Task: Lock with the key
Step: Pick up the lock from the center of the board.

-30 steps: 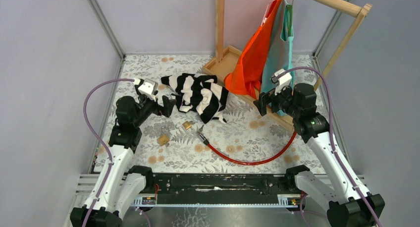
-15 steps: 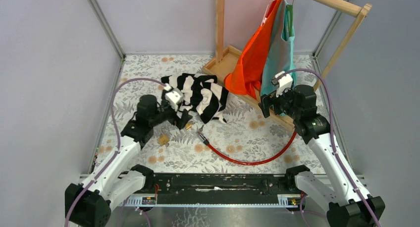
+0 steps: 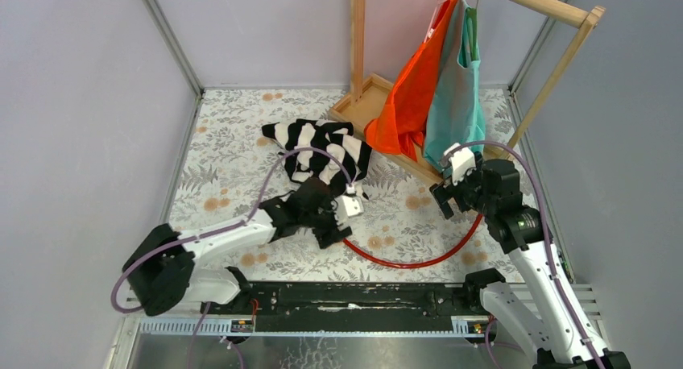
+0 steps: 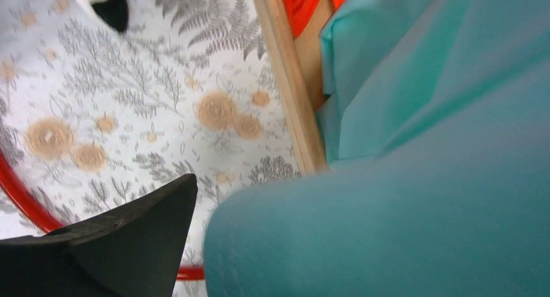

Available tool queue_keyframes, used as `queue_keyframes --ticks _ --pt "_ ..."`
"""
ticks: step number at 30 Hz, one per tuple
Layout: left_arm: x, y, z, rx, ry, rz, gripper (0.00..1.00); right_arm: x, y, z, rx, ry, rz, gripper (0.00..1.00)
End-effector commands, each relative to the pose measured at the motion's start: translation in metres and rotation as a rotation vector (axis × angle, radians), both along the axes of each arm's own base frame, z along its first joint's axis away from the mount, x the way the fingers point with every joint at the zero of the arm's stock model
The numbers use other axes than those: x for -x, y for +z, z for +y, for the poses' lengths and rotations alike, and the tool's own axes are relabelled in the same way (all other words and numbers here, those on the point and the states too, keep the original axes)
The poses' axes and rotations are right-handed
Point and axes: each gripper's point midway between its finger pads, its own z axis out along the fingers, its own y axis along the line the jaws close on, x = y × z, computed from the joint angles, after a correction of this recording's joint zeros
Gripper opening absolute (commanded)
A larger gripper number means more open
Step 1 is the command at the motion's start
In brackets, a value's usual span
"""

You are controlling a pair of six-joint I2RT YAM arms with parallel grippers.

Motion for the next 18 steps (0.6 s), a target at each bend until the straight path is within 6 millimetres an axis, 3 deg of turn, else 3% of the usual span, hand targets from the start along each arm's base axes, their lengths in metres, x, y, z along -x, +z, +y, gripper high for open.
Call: queue_keyframes --ticks 1,8,18 --pt "-0.002 -0.004 -0.024 -0.068 -0.108 -0.071 0.84 0.019 -0.034 -0.016 0.141 0.034 0.128 0.99" --pt "-0.008 -0.027 -0.029 -0.151 -0.120 -0.025 0.69 0.031 -0.058 -0.052 0.270 -0.110 0.201 0.99" --pt "-0.008 -0.048 -0.005 -0.243 -0.128 -0.065 0.55 0.033 -0.073 -0.061 0.331 -0.122 0.233 0.99"
